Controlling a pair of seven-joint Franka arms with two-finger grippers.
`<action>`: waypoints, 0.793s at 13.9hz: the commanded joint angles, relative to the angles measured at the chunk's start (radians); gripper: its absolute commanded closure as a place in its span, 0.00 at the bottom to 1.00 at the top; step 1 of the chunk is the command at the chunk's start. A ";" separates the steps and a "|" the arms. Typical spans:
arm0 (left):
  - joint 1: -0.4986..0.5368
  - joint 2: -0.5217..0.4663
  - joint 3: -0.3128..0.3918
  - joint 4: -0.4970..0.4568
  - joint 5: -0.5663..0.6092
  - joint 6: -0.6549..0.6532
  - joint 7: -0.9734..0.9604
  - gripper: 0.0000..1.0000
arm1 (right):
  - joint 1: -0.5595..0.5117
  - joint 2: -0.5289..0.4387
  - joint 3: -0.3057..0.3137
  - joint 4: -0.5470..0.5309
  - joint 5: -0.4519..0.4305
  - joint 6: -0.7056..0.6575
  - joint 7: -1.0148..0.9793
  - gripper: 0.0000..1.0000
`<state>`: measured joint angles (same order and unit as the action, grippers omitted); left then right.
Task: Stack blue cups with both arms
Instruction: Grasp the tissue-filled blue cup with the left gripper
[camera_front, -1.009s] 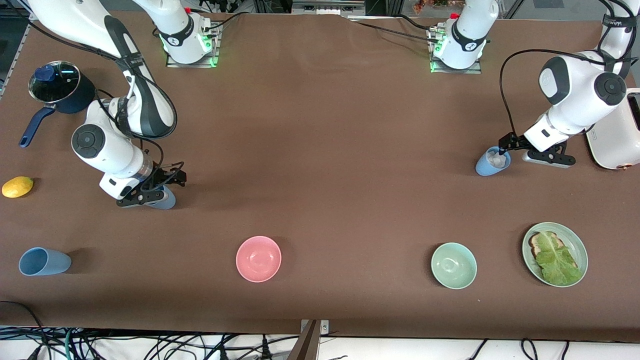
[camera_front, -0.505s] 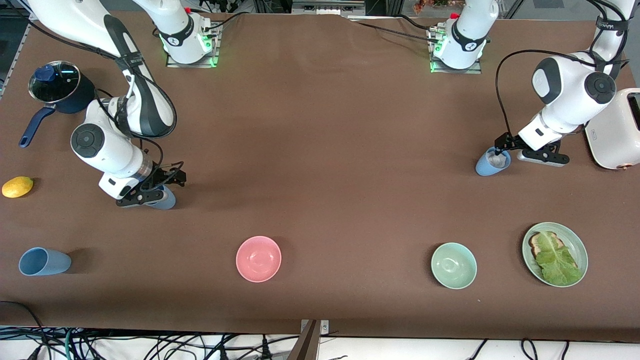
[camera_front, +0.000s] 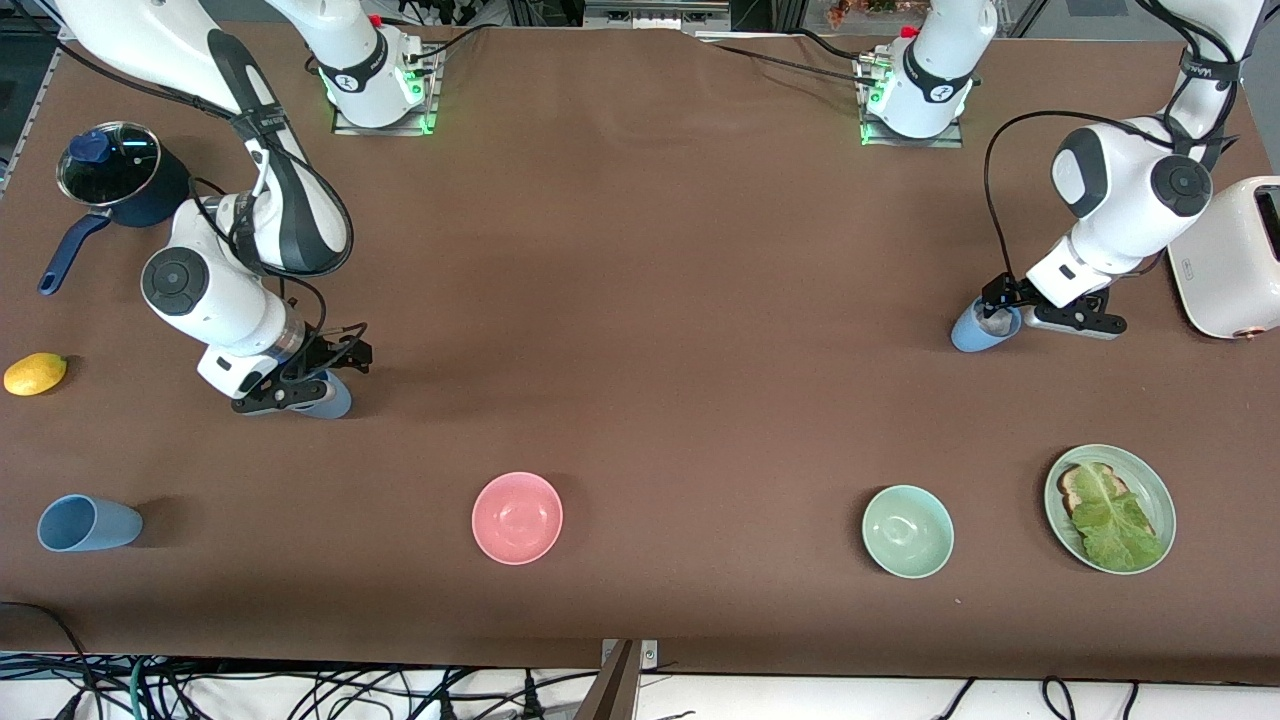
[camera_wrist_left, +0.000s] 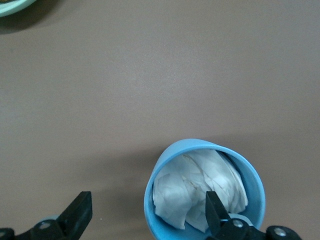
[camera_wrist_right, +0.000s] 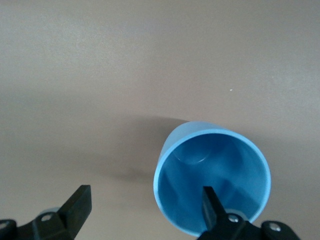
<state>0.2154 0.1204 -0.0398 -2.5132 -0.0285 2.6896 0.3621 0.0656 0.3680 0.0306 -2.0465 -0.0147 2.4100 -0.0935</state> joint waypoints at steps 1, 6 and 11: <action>-0.010 0.030 0.004 -0.009 -0.002 0.056 0.014 0.00 | -0.006 -0.031 0.003 -0.020 0.002 -0.012 -0.018 0.02; -0.021 0.033 0.004 -0.007 -0.020 0.058 0.003 1.00 | -0.007 -0.031 0.002 -0.020 0.002 -0.012 -0.018 0.02; -0.021 0.025 0.004 -0.007 -0.034 0.053 0.018 1.00 | -0.006 -0.034 0.002 -0.018 0.002 -0.014 -0.014 0.02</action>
<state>0.2024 0.1583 -0.0397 -2.5134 -0.0393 2.7321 0.3602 0.0656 0.3679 0.0299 -2.0465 -0.0147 2.4095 -0.0936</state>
